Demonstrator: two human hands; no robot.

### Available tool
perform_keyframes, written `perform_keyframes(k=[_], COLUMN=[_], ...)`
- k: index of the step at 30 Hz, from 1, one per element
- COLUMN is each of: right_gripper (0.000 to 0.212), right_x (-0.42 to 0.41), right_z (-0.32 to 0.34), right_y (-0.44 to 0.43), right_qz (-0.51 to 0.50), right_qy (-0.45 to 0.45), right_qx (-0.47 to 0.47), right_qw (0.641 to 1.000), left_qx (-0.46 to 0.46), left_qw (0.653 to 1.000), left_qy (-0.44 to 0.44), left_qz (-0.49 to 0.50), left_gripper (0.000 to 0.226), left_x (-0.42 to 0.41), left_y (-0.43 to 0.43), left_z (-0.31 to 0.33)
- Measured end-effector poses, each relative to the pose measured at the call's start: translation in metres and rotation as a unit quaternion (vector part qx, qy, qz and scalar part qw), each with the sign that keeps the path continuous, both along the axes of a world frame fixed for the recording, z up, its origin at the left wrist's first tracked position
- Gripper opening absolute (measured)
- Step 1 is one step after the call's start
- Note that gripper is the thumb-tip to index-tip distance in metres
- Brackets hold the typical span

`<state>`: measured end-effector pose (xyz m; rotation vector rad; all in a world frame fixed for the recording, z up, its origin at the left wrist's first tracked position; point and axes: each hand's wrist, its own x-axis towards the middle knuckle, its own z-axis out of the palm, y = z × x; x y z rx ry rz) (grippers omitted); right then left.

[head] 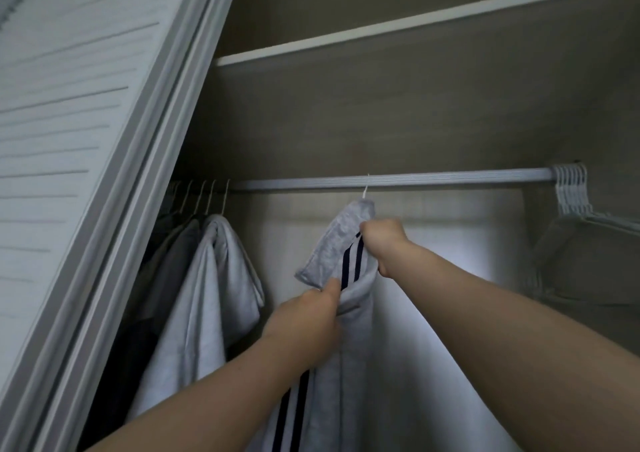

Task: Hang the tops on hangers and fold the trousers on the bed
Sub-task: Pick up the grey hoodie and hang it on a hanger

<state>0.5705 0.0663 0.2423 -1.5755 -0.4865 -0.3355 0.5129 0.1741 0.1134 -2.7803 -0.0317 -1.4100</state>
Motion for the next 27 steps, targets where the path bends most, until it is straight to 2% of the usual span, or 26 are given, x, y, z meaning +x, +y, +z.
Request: perform_keyframes(k=[3, 6, 10, 12, 17, 23, 27], right_gripper=[0.025, 0.008, 0.029, 0.035, 0.047, 0.041, 0.041], right_x=[0.005, -0.003, -0.027, -0.038, -0.042, -0.037, -0.033], right_z=[-0.006, -0.013, -0.019, -0.022, -0.029, -0.033, -0.031], right_y=[0.003, 0.001, 0.005, 0.012, 0.039, 0.067, 0.093], right_qz=[0.027, 0.026, -0.02, -0.017, -0.011, 0.069, 0.134], right_qy=[-0.029, -0.089, -0.151, -0.151, -0.179, -0.196, -0.165], right_qx=[-0.033, -0.144, -0.372, -0.43, -0.401, -0.346, -0.313], right_qw=[0.999, 0.985, 0.916, 0.89, 0.898, 0.915, 0.926], left_qx=[0.003, -0.009, -0.03, -0.038, -0.08, -0.077, -0.086], left_qw=[1.0, 0.998, 0.994, 0.992, 0.99, 0.98, 0.971], left_qy=[0.001, 0.024, 0.051, 0.059, 0.061, 0.068, 0.084], left_qz=[0.015, 0.051, 0.09, 0.101, 0.099, 0.17, 0.205], left_gripper=[0.024, 0.039, 0.049, 0.053, 0.026, 0.029, 0.028], left_x=[0.006, 0.006, -0.004, -0.011, -0.032, -0.056, -0.077], left_y=[0.002, 0.011, 0.026, 0.03, 0.036, 0.055, 0.069], left_z=[-0.008, -0.015, -0.02, -0.019, -0.023, -0.023, -0.018])
